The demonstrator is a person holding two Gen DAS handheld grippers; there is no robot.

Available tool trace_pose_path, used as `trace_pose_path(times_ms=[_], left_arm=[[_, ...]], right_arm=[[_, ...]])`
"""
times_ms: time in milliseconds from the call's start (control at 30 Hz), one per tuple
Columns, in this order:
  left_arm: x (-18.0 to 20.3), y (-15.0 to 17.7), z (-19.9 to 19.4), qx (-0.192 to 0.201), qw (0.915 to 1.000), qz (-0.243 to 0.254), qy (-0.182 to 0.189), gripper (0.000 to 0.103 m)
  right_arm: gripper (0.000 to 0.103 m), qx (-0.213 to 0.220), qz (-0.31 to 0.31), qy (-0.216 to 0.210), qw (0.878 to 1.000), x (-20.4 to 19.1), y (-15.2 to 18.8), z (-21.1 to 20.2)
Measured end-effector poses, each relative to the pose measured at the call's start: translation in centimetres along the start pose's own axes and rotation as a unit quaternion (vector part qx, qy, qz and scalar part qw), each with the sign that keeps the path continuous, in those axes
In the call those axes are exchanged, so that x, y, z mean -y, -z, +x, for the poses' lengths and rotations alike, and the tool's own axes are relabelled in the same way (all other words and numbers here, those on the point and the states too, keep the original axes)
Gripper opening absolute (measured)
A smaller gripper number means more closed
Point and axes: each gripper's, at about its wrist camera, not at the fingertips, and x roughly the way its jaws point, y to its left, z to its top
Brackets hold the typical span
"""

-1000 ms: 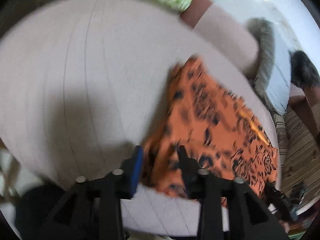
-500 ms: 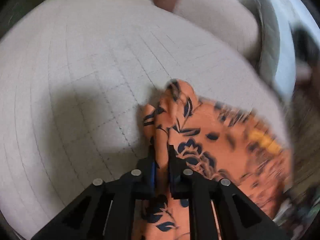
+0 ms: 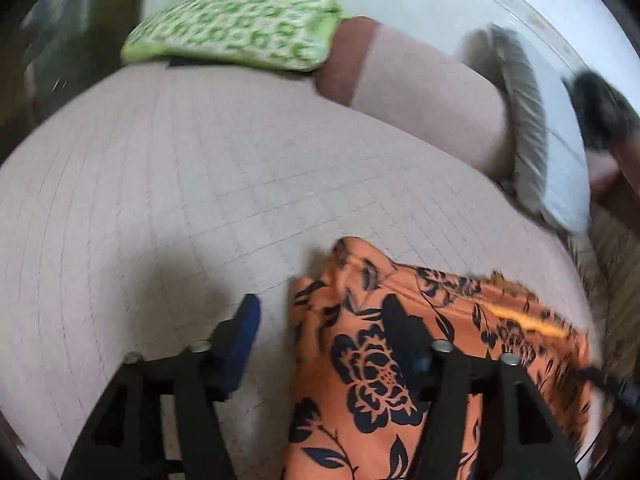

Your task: Fold small clothes

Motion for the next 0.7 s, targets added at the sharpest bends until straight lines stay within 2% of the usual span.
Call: trace_pose_path(times_ms=[33,67,100,133,167,233,300,333,367,433,467,500,533,567,600,633,667,700], left_arm=[[0.6,-0.2,1.2,-0.012,0.9996,0.017,-0.016,0.065],[1.0,0.0,3.0,-0.046,0.9981,0.024,-0.034,0.04],[0.4,0.0,5.8,-0.102,0.9943,0.004,-0.032,0.028],[-0.4,-0.2,6.9,-0.106,0.9938,-0.032,-0.009,0.028],[-0.9,-0.8,6.7,-0.102,0.9934,-0.053,0.002,0.026],[-0.5,-1.4,6.1,-0.094,0.9944,-0.047,-0.001,0.026],[-0.7,-1.2,6.1,-0.091,0.9955,-0.022,-0.008,0.032],[-0.4,-0.7,6.0,-0.087,0.996,-0.02,-0.005,0.032],[-0.4,-0.7,5.8,-0.081,0.9963,-0.026,-0.001,0.033],[-0.4,-0.6,5.2,-0.082,0.9961,-0.031,-0.006,0.037],[-0.8,-0.1,4.3,-0.078,0.9965,-0.028,-0.014,0.038],[-1.0,0.0,3.4,-0.071,0.997,-0.021,-0.022,0.039],[-1.8,0.7,2.3,-0.064,0.9974,-0.016,-0.03,0.04],[-1.5,0.8,1.9,-0.061,0.9972,-0.013,-0.04,0.044],[-1.3,1.2,1.1,-0.058,0.997,-0.011,-0.049,0.049],[-1.0,1.6,0.0,-0.055,0.9967,-0.012,-0.059,0.06],[-0.7,2.5,-1.4,-0.051,0.9966,-0.013,-0.064,0.067],[-0.4,3.2,-2.8,-0.04,0.9971,-0.014,-0.063,0.068]], right_arm=[[0.066,-0.008,-0.004,-0.007,1.0,-0.2,-0.7,1.3],[0.066,-0.018,0.0,-0.007,1.0,0.2,-1.1,2.4],[0.066,-0.033,0.018,0.006,0.999,1.1,-1.4,3.8],[0.063,-0.038,0.058,0.006,0.998,2.7,-1.8,4.8],[0.058,-0.024,0.108,-0.014,0.994,4.1,-2.1,4.5],[0.061,0.004,0.164,-0.036,0.986,5.0,-2.5,2.9],[0.074,0.037,0.128,-0.041,0.99,4.9,-3.0,1.7],[0.074,0.038,0.122,-0.003,0.992,5.6,-3.1,1.9],[0.071,0.024,0.17,0.001,0.985,7.7,-2.9,2.5],[0.067,0.049,0.237,-0.048,0.969,9.3,-2.6,1.0],[0.068,0.06,0.232,-0.057,0.969,8.8,-2.7,0.0],[0.073,0.077,0.195,-0.061,0.976,8.1,-3.0,-0.9],[0.077,0.081,0.167,-0.037,0.982,7.8,-3.0,-1.1],[0.079,0.059,0.162,0.011,0.985,8.3,-2.9,-0.6],[0.078,0.028,0.177,0.027,0.983,9.3,-2.5,0.3],[0.076,0.036,0.201,0.006,0.979,10.0,-1.9,-0.1],[0.076,0.052,0.206,0.002,0.977,9.6,-1.5,-1.2],[0.076,0.054,0.204,0.002,0.978,9.2,-1.4,-2.0]])
